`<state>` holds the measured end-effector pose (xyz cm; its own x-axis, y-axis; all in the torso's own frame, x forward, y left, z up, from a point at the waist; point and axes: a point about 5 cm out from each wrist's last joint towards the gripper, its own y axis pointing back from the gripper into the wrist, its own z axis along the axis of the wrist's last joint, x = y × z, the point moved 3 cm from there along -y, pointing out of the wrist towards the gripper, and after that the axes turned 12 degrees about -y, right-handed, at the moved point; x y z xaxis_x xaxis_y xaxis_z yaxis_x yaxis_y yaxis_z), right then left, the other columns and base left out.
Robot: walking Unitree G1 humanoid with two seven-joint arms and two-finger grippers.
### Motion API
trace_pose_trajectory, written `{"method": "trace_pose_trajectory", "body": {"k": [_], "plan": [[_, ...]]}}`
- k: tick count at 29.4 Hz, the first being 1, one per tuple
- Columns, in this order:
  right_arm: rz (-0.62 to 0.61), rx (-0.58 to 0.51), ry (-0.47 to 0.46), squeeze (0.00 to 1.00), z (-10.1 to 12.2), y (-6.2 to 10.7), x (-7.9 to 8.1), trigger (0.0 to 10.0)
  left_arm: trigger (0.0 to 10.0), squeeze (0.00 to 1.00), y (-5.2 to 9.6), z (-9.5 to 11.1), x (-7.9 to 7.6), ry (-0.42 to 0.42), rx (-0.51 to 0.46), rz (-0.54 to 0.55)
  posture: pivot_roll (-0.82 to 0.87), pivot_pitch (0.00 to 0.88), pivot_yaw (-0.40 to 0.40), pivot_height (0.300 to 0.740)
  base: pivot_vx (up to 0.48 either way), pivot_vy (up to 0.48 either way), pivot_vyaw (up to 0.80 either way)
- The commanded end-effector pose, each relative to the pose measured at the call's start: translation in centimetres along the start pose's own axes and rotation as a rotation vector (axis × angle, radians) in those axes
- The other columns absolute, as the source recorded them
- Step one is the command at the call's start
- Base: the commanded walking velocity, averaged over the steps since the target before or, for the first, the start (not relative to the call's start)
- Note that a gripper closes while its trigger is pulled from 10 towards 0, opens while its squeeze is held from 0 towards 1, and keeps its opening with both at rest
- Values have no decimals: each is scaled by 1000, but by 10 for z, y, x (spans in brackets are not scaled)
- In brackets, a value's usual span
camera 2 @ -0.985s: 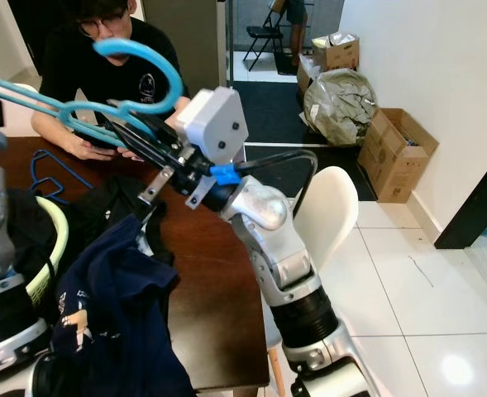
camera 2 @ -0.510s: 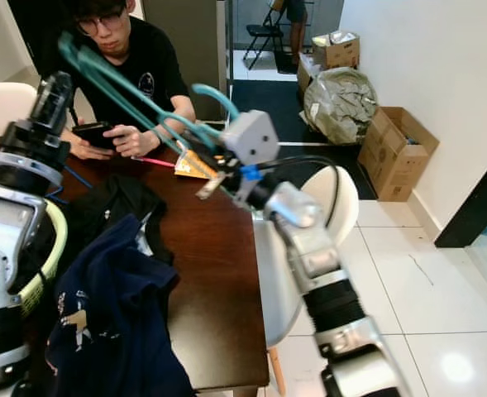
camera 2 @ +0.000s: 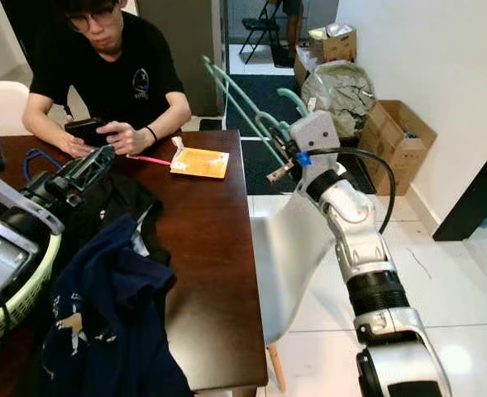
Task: Hang hanger
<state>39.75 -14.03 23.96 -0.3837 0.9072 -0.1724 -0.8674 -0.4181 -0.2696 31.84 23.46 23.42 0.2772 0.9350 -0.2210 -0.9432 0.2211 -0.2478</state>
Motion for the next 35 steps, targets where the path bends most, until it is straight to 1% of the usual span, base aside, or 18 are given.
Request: {"method": "trace_pose_trajectory", "body": {"k": [1, 2, 4, 6, 7, 8, 11, 14, 19, 20, 21, 23, 24, 25, 27, 28, 32, 35], "plan": [[-195, 126, -16, 0, -28, 6, -28, 3176, 10000, 0, 0, -18, 16, -226, 84, 116, 101, 0, -21, 740, 0, 0, 0], [-362, 236, -153, 0, -60, 21, -47, 10000, 10000, 0, 1, -33, 28, -392, 127, 235, 102, 0, -26, 740, 0, 0, 0], [-362, 236, -153, 0, -60, 21, -47, 10000, 10000, 0, 1, -33, 28, -392, 127, 235, 102, 0, -26, 740, 0, 0, 0], [-470, 429, -325, 0, -114, 48, -41, 10000, 10000, 0, 4, -62, 31, -574, 188, 331, 103, 0, -29, 740, 0, 0, 0], [-470, 429, -325, 0, -114, 48, -41, 10000, 10000, 0, 4, -62, 31, -574, 188, 331, 103, 0, -29, 740, 0, 0, 0], [-465, 421, -355, 0, -115, 47, -39, 10000, 10000, 0, 7, -80, 31, -585, 248, 344, 90, 0, -25, 740, 0, 0, 0], [-436, 423, -350, 0, -115, 43, -36, 10000, 10000, 0, 1, -84, 24, -650, 258, 306, 85, 0, -26, 740, 0, 0, 0], [-416, 416, -340, 0, -114, 40, -34, 10000, 10000, 0, -1, -89, 27, -634, 286, 315, 89, 0, -37, 740, 0, 0, 0], [-392, 388, -353, 0, -110, 40, -34, 10000, 10000, 0, 4, -87, 28, -615, 267, 330, 100, 0, -43, 740, 0, 0, 0], [-366, 351, -369, 0, -105, 41, -34, 10000, 10000, 0, 9, -80, 27, -595, 229, 346, 109, 0, -52, 740, 0, 0, 0], [-323, 293, -316, 0, -96, 47, -35, 10000, 10000, 0, 18, -73, 23, -599, 198, 350, 114, 1, -59, 740, 0, 0, 0], [-283, 243, -288, 0, -86, 55, -32, 10000, 10000, 0, 27, -66, 18, -620, 170, 352, 109, 12, -62, 740, 0, 0, 0], [-245, 154, -338, 0, -69, 72, -23, 10000, 10000, 0, 41, -58, 9, -663, 146, 337, 109, 12, -62, 740, 0, 0, 0], [-245, 154, -338, 0, -69, 72, -23, 10000, 10000, 0, 41, -58, 9, -663, 146, 337, 109, 12, -62, 740, 0, 0, 0], [-254, 178, -370, 0, -82, 96, -7, 10000, 10000, 0, 52, -55, 8, -650, 133, 366, 77, 25, -49, 740, 0, 0, 0], [-296, 184, -401, 0, -88, 99, -9, 10000, 10000, 0, 53, -57, 8, -631, 130, 378, 80, 28, -43, 740, 0, 0, 0], [-356, 174, -401, 0, -89, 88, -21, 10000, 10000, 0, 51, -69, 8, -588, 145, 369, 81, 27, -39, 740, 0, 0, 0], [-342, 188, -389, 0, -91, 84, -20, 10000, 10000, 0, 50, -74, 6, -556, 153, 366, 83, 13, -39, 740, 0, 0, 0]]}}
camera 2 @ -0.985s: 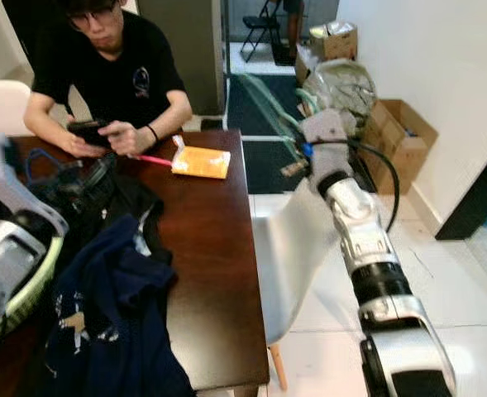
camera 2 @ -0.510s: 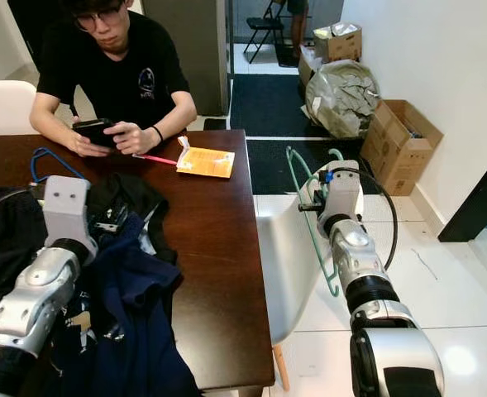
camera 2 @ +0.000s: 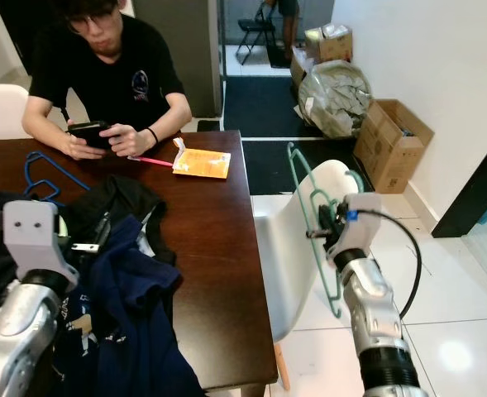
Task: Hang hanger
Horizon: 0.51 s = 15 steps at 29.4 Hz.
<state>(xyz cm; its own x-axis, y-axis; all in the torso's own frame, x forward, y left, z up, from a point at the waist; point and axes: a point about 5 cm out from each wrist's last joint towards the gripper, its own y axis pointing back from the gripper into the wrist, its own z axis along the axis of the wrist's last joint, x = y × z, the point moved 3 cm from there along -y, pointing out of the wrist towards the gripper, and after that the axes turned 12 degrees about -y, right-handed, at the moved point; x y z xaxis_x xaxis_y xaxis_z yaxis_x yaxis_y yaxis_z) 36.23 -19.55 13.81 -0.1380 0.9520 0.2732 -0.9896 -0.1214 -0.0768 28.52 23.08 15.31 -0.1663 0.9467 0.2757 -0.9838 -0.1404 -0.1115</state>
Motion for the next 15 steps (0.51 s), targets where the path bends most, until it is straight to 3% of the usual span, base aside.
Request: {"method": "trace_pose_trajectory", "body": {"k": [1, 7, 10, 12, 13, 14, 15], "plan": [[-3, 17, 15, 0, -4, -1, -2, 10000, 10000, 0, 0, -4, -3, 35, 13, -10, 83, 13, -39, 740, 0, 0, 0], [35, 65, 38, 0, -10, 1, 6, 10000, 10000, 0, 5, -8, -4, 43, 36, -5, 91, 11, -51, 740, 0, 0, 0], [41, 70, 31, 0, -8, 7, 7, 10000, 10000, 0, 8, -4, 4, -9, 33, 40, 84, 10, -53, 740, 0, 0, 0], [55, 75, 45, 0, -7, 9, 9, 10000, 10000, 0, 9, 0, 12, -33, 25, 79, 84, 12, -55, 740, 0, 0, 531], [72, 79, 54, 0, -6, 10, 11, 10000, 10000, 0, 9, 7, 25, -54, 12, 141, 91, 9, -60, 740, 0, 0, 800], [72, 79, 54, 0, -6, 10, 11, 10000, 10000, 0, 9, 7, 25, -54, 12, 141, 91, 9, -60, 740, 0, 0, 800], [83, 80, 59, 0, -6, 10, 13, 10000, 10000, 0, 10, 12, 39, -72, 2, 206, 91, 9, -60, 740, 0, 0, 800]]}}
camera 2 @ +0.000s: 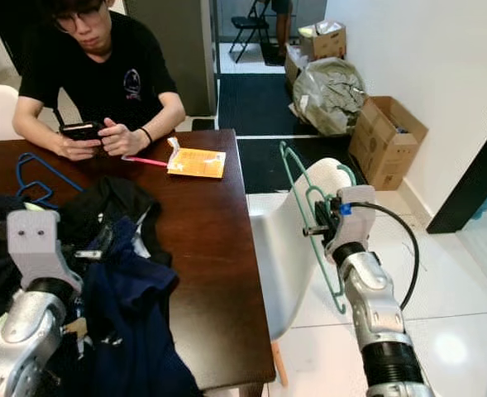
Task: Hang hanger
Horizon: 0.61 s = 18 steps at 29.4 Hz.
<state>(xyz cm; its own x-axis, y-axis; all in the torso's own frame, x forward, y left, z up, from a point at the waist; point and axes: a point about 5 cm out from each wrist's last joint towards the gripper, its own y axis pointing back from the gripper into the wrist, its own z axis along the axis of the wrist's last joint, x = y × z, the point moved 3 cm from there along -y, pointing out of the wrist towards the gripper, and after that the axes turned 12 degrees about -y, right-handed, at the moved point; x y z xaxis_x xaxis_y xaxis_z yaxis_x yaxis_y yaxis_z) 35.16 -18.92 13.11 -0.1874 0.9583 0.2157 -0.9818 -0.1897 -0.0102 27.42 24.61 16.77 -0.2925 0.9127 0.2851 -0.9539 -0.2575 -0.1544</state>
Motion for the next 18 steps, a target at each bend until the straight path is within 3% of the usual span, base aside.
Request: {"method": "trace_pose_trajectory", "body": {"k": [1, 2, 3, 4, 6, 9, 10, 18], "plan": [[33, -2, 3, 0, 2, -1, 7, 10000, 10000, 0, 1, 1, 19, -45, 7, 78, 91, 9, -60, 740, 0, 0, 800], [33, -2, 3, 0, 2, -1, 7, 10000, 10000, 0, 1, 1, 19, -45, 7, 78, 91, 9, -60, 740, 0, 0, 800], [46, -4, 0, 0, 2, -3, 9, 10000, 10000, 0, 1, 8, 47, -64, 0, 203, 99, 1, -62, 740, 0, 0, 800], [46, -4, 0, 0, 2, -3, 9, 10000, 10000, 0, 1, 8, 47, -64, 0, 203, 99, 1, -62, 740, 0, 0, 800], [44, -9, -9, 0, 1, -4, 9, 10000, 10000, 0, 1, 10, 61, -55, 3, 273, 105, 0, -65, 740, 0, 0, 800], [32, -8, -13, 0, 1, -6, 7, 10000, 10000, 0, 1, 3, 63, -6, 43, 300, 105, 0, -65, 740, 0, 0, 633], [26, -3, -14, 0, 0, -6, 6, 10000, 10000, 0, 2, -13, 57, 74, 117, 294, 104, 0, -66, 740, 0, 0, 0], [28, 8, -8, 0, 0, -4, 7, 10000, 10000, 0, 7, -41, 42, 119, 264, 273, 99, 0, -67, 740, 0, 0, 0]]}}
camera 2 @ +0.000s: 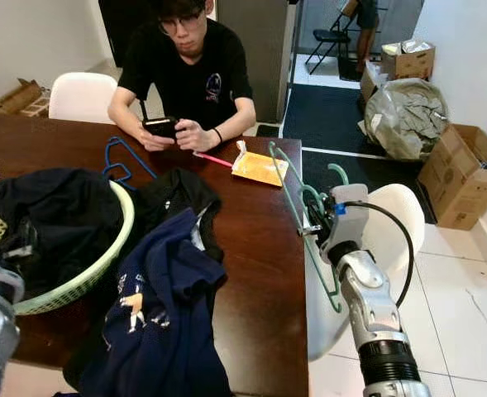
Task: Hang hanger
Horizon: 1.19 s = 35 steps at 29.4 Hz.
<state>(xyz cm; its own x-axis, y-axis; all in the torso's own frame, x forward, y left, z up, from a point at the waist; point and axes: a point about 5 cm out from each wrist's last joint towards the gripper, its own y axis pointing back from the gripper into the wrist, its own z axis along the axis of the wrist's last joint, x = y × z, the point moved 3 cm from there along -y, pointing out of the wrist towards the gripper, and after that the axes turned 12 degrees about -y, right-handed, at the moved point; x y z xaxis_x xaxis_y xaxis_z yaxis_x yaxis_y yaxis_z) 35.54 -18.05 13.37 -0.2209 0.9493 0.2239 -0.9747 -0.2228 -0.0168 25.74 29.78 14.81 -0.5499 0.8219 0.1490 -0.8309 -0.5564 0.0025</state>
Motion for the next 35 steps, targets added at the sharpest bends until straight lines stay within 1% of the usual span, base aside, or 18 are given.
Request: {"method": "trace_pose_trajectory", "body": {"k": [1, 2, 3, 4, 6, 10, 12, 13, 14, 15, 16, 19, 21, 23, 28, 32, 35], "plan": [[-6, 7, -1, 0, -1, 2, -1, 10000, 10000, 0, 1, -18, -5, 18, 94, 2, 98, 0, -67, 740, 0, 0, 0], [-6, 7, -1, 0, -1, 2, -1, 10000, 10000, 0, 1, -18, -5, 18, 94, 2, 98, 0, -67, 740, 0, 0, 0], [-6, 7, -2, 0, -1, 2, -1, 10000, 10000, 0, 1, -23, -6, 46, 128, 0, 97, 0, -67, 740, 0, 0, 0], [-6, 7, -2, 0, -1, 2, -1, 10000, 10000, 0, 1, -23, -6, 46, 128, 0, 97, 0, -67, 740, 0, 0, 0], [-7, 8, -4, 0, -1, 1, -1, 10000, 10000, 0, -3, -30, -8, 79, 169, -12, 92, 0, -66, 740, 0, 0, 0], [-7, 9, -6, 0, -1, 1, -2, 10000, 10000, 0, -7, -35, -9, 83, 193, -22, 92, 0, -66, 740, 0, 0, 0], [-9, 9, -6, 0, -1, 2, -2, 10000, 10000, 0, -8, -40, -11, 96, 233, -45, 87, 0, -63, 740, 0, 0, 0], [-9, 9, -6, 0, -1, 2, -2, 10000, 10000, 0, -8, -40, -11, 96, 233, -45, 87, 0, -63, 740, 0, 0, 0], [-10, 8, -5, 0, -1, 3, -3, 10000, 3569, 0, -9, -42, -11, 107, 252, -55, 87, 0, -61, 740, 0, 0, 0], [-11, 8, -5, 0, 0, 3, -3, 10000, 3569, 0, -9, -43, -11, 114, 264, -60, 87, 0, -61, 740, 0, 0, 0], [-12, 8, -5, 0, 0, 3, -3, 10000, 0, 0, -9, -44, -10, 123, 274, -59, 89, 0, -61, 740, 0, 0, 0], [-12, 9, -5, 0, -1, 3, -3, 10000, 0, 0, -9, -45, -9, 132, 286, -57, 89, 0, -61, 740, 0, 0, 0], [-12, 9, -3, 0, -1, 4, -4, 10000, 0, 0, -9, -46, -9, 167, 298, -63, 88, 0, -63, 740, 0, 0, 0], [-12, 10, -3, 0, -1, 4, -4, 10000, 0, 0, -9, -45, -8, 178, 298, -63, 88, 0, -63, 740, 0, 0, 0], [-12, 11, -3, 0, -1, 4, -4, 10000, 0, 0, -11, -38, -8, 203, 280, -70, 90, 0, -63, 740, 0, 0, 0], [-9, 9, -9, 0, 0, 4, -4, 10000, 0, 0, -16, -23, -7, 225, 232, -88, 90, 1, -60, 740, 0, 0, 0], [-4, 6, -16, 0, 0, 4, -4, 10000, 0, 0, -17, -19, -6, 226, 222, -85, 90, 1, -60, 740, 0, 0, 0]]}}
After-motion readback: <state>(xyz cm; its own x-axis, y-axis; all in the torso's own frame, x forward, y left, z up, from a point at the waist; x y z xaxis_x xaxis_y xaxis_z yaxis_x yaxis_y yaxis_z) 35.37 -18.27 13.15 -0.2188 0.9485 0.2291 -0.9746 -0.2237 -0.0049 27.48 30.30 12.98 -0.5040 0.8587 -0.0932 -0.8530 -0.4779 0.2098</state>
